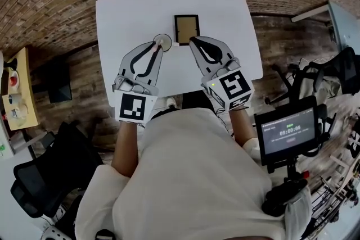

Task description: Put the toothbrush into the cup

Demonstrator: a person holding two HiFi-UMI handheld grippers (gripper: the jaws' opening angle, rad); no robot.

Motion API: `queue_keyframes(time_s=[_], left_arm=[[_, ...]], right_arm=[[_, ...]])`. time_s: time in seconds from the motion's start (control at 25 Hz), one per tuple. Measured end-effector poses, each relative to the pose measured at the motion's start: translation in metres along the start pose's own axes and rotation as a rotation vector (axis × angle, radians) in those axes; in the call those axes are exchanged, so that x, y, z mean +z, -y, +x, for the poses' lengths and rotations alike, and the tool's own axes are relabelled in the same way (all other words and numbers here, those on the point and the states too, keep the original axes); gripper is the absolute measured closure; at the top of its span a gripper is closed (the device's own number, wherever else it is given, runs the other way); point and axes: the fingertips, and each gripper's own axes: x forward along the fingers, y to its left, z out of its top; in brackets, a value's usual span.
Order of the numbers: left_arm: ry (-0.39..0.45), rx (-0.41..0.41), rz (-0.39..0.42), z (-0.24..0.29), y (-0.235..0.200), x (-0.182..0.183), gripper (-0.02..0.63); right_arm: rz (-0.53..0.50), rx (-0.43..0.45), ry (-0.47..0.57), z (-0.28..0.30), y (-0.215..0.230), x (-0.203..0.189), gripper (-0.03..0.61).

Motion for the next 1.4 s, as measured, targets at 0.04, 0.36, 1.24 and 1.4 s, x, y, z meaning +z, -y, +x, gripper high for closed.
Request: queue_keyframes(time_s=[0.04, 0.36, 1.24, 1.4], left_arm=[[-0.003, -0.001, -0.002, 0.000, 0.000, -0.001, 0.561], [-0.012, -0.001, -0.020, -0.005, 0.001, -0.007, 0.561], [-0.070, -0.019, -0.059, 0.017, -0.004, -0.058, 0.561], [-0.072, -0.018, -0.069, 0.018, -0.004, -0.063, 0.561]], right_arm=[[0.006, 0.002, -0.001, 0.000, 0.000, -0.001, 0.575], [0.017, -0.006, -0.013, -0.004, -0.002, -0.002, 0.575], [0.036, 0.003, -0.087, 0.021, 0.008, -0.036, 0.575], [0.041, 0.001, -0.096, 0.020, 0.009, -0.040, 0.575]])
